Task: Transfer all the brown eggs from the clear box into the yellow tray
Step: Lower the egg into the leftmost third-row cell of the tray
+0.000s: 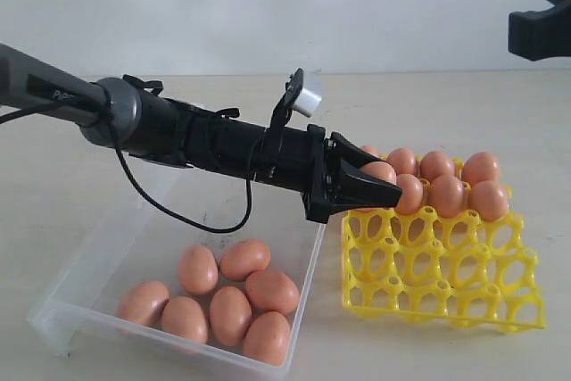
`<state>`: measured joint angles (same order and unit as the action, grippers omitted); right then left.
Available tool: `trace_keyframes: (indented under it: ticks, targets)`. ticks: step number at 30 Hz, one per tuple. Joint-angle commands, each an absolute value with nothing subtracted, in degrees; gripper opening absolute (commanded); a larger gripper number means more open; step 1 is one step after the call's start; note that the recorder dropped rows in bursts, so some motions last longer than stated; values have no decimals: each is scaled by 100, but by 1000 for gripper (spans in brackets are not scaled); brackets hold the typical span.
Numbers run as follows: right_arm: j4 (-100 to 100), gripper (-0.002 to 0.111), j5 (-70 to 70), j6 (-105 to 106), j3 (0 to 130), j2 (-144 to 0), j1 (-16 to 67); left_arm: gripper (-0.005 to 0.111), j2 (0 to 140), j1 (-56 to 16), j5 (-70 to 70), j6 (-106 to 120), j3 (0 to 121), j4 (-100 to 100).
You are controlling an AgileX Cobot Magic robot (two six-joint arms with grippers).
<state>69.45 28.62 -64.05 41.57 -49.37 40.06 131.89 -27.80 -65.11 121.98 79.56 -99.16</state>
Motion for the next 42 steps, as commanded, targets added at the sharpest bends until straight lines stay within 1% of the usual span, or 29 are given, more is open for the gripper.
trace_keyframes:
  ticks: [1, 13, 42]
  targets:
    - [6958, 0, 2809, -6352, 4119, -4922, 3991, 4, 13280, -2794, -6703, 12225, 8007, -9995]
    - [6947, 0, 2740, -6352, 4119, -4922, 3991, 4, 13312, -3073, -6302, 12225, 8007, -9995]
    - [6947, 0, 2740, -6325, 4119, -4922, 3991, 4, 13341, -3069, -5665, 12225, 8007, -9995]
